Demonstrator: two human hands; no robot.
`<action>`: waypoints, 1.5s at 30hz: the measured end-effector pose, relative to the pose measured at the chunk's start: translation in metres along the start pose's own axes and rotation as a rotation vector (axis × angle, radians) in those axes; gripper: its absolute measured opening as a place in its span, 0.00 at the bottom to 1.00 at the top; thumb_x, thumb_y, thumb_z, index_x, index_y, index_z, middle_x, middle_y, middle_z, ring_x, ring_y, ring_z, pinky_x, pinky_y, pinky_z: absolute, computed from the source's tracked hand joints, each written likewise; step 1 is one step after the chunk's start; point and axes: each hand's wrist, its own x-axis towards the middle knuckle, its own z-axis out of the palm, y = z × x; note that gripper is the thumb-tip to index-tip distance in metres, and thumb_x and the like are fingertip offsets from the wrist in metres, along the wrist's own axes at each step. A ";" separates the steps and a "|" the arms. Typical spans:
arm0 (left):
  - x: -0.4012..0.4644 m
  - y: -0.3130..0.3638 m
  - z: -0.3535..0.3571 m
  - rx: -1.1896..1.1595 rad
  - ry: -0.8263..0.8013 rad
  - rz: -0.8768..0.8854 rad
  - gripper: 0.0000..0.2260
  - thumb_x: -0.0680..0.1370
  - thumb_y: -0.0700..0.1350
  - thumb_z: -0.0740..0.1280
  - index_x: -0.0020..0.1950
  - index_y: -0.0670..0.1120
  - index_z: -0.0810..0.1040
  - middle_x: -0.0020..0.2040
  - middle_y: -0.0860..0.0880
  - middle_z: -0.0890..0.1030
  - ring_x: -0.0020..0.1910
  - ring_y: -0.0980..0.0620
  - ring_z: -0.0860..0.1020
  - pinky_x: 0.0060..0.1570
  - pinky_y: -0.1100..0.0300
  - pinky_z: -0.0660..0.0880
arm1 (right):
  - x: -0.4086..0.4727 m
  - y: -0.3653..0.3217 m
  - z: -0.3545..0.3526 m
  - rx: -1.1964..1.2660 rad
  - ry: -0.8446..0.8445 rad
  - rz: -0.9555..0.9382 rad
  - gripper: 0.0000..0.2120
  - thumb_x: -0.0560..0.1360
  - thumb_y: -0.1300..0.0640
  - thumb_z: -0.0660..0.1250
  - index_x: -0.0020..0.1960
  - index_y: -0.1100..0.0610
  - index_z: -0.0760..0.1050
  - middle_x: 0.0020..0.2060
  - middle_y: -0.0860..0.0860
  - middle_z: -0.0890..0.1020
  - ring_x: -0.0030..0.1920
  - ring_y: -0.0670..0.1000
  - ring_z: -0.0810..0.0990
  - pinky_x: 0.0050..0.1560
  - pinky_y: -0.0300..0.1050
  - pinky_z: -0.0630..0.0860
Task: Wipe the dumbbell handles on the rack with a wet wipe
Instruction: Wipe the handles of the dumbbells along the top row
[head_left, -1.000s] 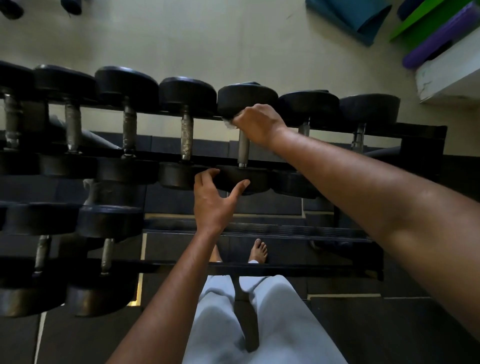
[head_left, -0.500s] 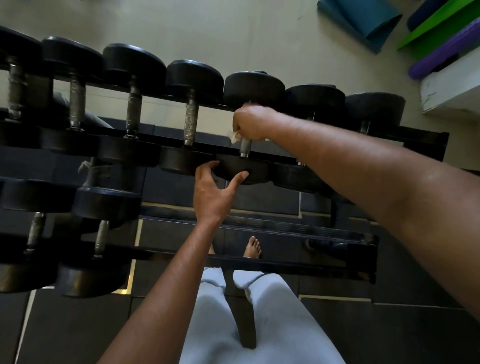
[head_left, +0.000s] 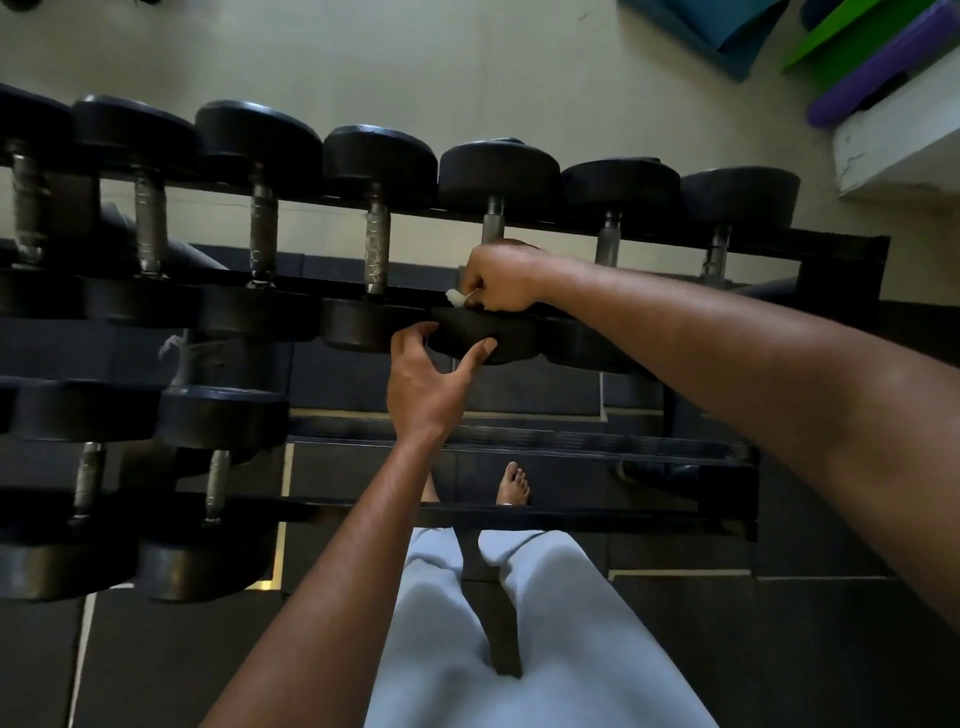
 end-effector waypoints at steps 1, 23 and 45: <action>0.000 0.002 -0.001 0.009 -0.007 -0.007 0.36 0.72 0.69 0.77 0.71 0.48 0.75 0.67 0.53 0.75 0.60 0.59 0.75 0.46 0.77 0.66 | -0.007 0.003 0.001 0.051 0.016 0.007 0.08 0.79 0.53 0.71 0.43 0.52 0.84 0.39 0.52 0.84 0.41 0.54 0.83 0.44 0.54 0.83; -0.030 0.095 0.125 0.202 -0.198 0.103 0.36 0.73 0.69 0.76 0.73 0.50 0.75 0.69 0.51 0.72 0.67 0.51 0.73 0.67 0.55 0.76 | -0.122 0.173 0.029 0.284 0.309 0.082 0.13 0.83 0.50 0.70 0.66 0.47 0.83 0.60 0.48 0.85 0.57 0.52 0.82 0.59 0.52 0.80; -0.025 0.079 0.126 0.204 -0.164 0.176 0.34 0.71 0.73 0.74 0.70 0.55 0.75 0.64 0.55 0.72 0.63 0.55 0.74 0.57 0.55 0.80 | -0.062 0.134 0.031 -0.129 0.228 0.051 0.05 0.79 0.55 0.73 0.53 0.56 0.81 0.47 0.53 0.79 0.44 0.55 0.80 0.45 0.50 0.77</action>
